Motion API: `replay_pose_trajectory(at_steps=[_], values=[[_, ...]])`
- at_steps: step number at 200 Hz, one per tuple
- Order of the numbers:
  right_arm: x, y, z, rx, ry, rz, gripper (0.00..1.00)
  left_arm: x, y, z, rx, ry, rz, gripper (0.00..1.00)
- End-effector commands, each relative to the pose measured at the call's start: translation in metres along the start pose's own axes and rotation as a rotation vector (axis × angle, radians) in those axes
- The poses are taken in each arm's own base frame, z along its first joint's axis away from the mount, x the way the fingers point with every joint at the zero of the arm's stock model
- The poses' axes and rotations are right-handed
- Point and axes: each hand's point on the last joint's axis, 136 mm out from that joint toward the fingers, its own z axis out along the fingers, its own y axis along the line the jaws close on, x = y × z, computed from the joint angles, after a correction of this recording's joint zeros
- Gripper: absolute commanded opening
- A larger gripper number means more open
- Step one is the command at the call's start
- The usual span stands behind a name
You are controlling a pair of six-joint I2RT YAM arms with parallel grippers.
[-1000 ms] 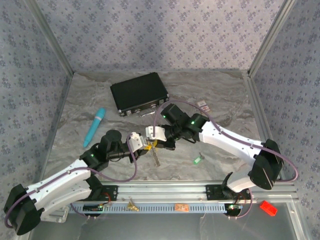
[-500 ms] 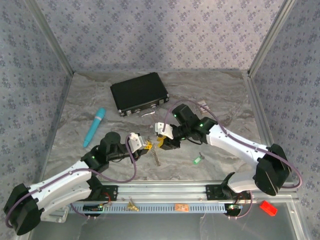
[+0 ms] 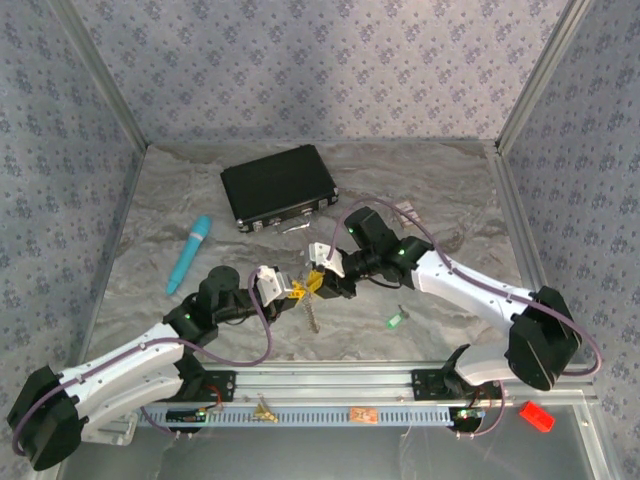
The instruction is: Put the keys on the keyring
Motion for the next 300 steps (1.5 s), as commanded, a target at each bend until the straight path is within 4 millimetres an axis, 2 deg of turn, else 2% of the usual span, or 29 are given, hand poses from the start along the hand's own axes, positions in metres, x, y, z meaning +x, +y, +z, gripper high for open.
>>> replay_pose_trajectory(at_steps=[1, 15, 50, 71, 105, 152, 177, 219, 234, 249, 300], values=[[-0.006, 0.002, 0.001, -0.036, -0.028, 0.007, 0.15, -0.025, -0.005, -0.003, 0.027, -0.096, 0.029, 0.0], [-0.005, 0.002, 0.001, -0.036, -0.024, 0.01, 0.13, -0.026, -0.006, -0.004, 0.029, -0.101, 0.028, 0.0], [-0.005, 0.003, 0.0, -0.039, -0.017, 0.01, 0.0, -0.026, -0.004, -0.004, 0.017, -0.097, 0.024, 0.0], [-0.003, 0.002, -0.002, -0.025, 0.012, 0.002, 0.0, -0.022, 0.003, -0.004, -0.019, -0.062, 0.015, 0.17], [0.009, 0.002, 0.001, 0.001, 0.153, -0.049, 0.0, -0.017, 0.004, -0.006, -0.032, -0.006, 0.03, 0.19], [0.005, 0.003, 0.006, 0.008, 0.218, -0.119, 0.0, -0.018, 0.002, -0.003, -0.009, -0.002, 0.032, 0.16], [0.012, 0.008, 0.009, -0.013, 0.267, -0.119, 0.0, -0.021, 0.001, -0.003, -0.003, -0.008, 0.039, 0.14], [0.006, 0.012, 0.008, -0.028, 0.237, -0.119, 0.0, -0.021, -0.001, -0.003, 0.011, -0.009, 0.046, 0.0], [0.003, 0.009, 0.003, -0.009, 0.2, -0.092, 0.16, -0.021, -0.002, -0.004, 0.013, -0.014, 0.05, 0.0], [0.002, 0.005, -0.001, 0.018, 0.161, -0.075, 0.24, -0.023, -0.002, -0.005, 0.013, -0.028, 0.053, 0.0], [0.017, 0.001, -0.001, 0.032, 0.159, -0.023, 0.26, -0.025, -0.003, -0.005, 0.015, -0.053, 0.053, 0.0]])
